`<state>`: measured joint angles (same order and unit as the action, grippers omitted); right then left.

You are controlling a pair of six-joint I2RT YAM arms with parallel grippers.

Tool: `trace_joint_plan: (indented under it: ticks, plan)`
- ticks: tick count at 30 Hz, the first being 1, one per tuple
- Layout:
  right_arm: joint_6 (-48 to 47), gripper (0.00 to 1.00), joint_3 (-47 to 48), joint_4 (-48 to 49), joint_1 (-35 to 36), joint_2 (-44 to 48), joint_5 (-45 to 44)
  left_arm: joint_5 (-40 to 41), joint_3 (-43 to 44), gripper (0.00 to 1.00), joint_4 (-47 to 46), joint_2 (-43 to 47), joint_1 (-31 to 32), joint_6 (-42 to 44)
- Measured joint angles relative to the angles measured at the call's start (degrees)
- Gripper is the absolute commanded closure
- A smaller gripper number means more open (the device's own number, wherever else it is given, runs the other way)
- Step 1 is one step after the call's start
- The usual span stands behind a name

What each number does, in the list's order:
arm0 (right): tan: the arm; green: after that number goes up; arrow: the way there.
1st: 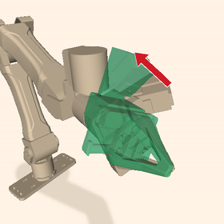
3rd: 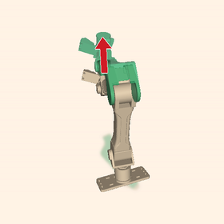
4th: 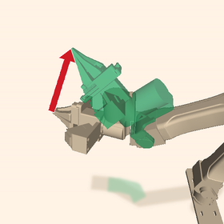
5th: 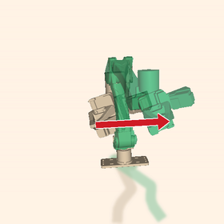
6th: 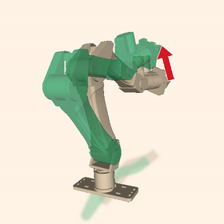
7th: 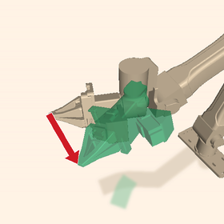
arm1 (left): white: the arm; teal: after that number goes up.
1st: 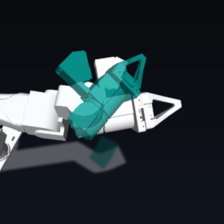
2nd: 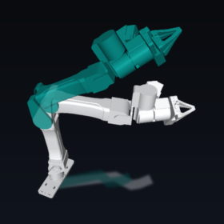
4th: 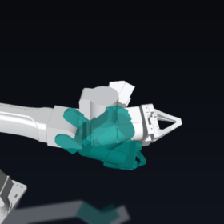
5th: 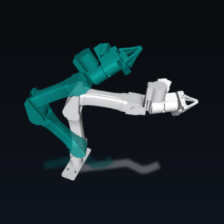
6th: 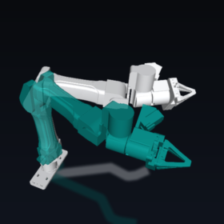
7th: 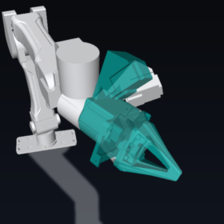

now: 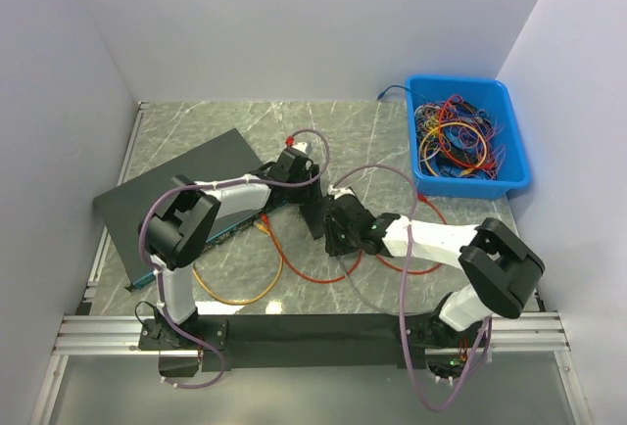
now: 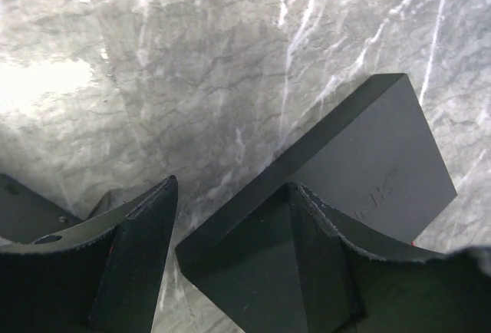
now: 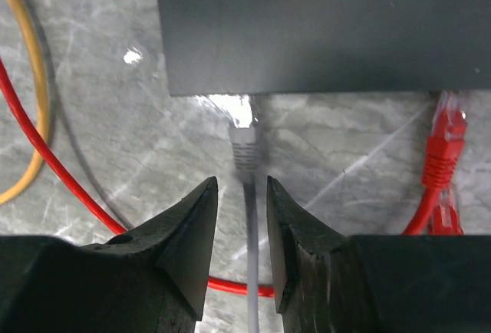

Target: Insert the plug into the switch port

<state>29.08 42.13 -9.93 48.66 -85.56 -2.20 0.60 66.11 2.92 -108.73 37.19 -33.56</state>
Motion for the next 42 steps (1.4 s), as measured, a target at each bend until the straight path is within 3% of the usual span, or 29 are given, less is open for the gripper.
trace_joint_plan:
  ticks: [12,42]
  plan:
    - [-0.2,0.84,2.1,-0.2,0.9,-3.8,-2.4,-3.9,-4.3,0.36,-7.8,0.2,0.9,-1.0]
    - [-2.4,0.94,13.5,-14.6,-0.5,-10.1,-1.1,5.9,-14.4,0.37,-26.5,1.3,5.2,-1.6]
